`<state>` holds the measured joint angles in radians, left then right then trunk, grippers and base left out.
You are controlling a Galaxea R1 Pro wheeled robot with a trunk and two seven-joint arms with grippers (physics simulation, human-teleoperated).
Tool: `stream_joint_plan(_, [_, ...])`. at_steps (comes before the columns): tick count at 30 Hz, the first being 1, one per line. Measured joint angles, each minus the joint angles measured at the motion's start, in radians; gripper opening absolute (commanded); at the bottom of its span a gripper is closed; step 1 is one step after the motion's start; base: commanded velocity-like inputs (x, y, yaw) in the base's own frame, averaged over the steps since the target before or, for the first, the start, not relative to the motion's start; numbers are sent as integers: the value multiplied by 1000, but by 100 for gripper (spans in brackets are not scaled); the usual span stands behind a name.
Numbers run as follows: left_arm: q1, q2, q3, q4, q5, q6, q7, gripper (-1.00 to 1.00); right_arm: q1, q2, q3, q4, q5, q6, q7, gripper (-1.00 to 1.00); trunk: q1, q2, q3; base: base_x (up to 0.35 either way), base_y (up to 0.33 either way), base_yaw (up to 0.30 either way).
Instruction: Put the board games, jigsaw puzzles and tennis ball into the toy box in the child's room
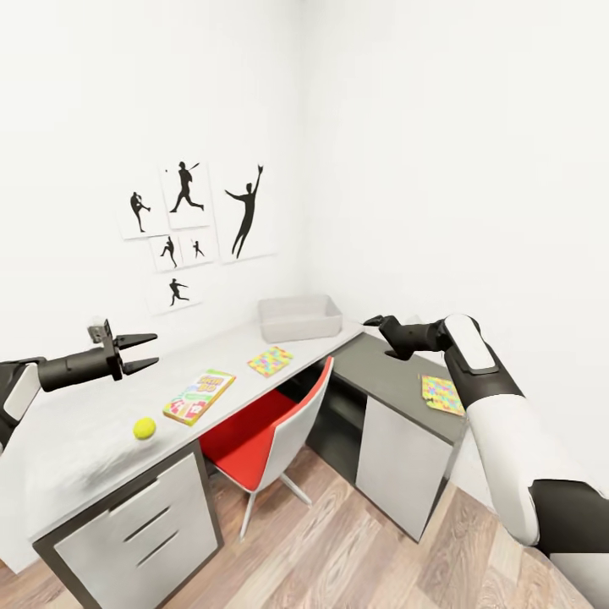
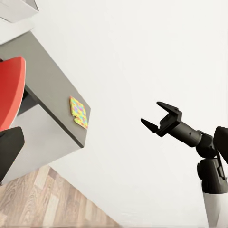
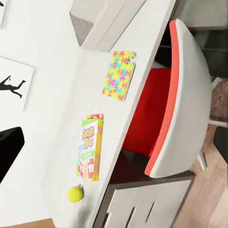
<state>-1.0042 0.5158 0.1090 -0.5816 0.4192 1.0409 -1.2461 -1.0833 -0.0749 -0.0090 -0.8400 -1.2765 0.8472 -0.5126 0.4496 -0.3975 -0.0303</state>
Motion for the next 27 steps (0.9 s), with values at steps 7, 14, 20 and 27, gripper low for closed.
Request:
stream_joint_plan(7, [5, 2, 0, 0, -1, 0, 0, 100, 0, 3, 0, 0, 3, 0, 0, 100, 0, 0, 0, -194, 178, -280])
stream_joint_plan(14, [8, 8, 1, 0, -1, 0, 0, 100, 0, 5, 1, 0, 6, 0, 0, 100, 0, 0, 0, -199, 178, -281])
stream_joint_plan(20, [9, 10, 1, 0, -1, 0, 0, 100, 0, 5, 1, 0, 8, -1, 0, 100, 0, 0, 0, -199, 178, -281])
stream_joint_plan(27, [9, 10, 1, 0, -1, 0, 0, 100, 0, 7, 1, 1, 10, -2, 0, 100, 0, 0, 0, -199, 178, -281])
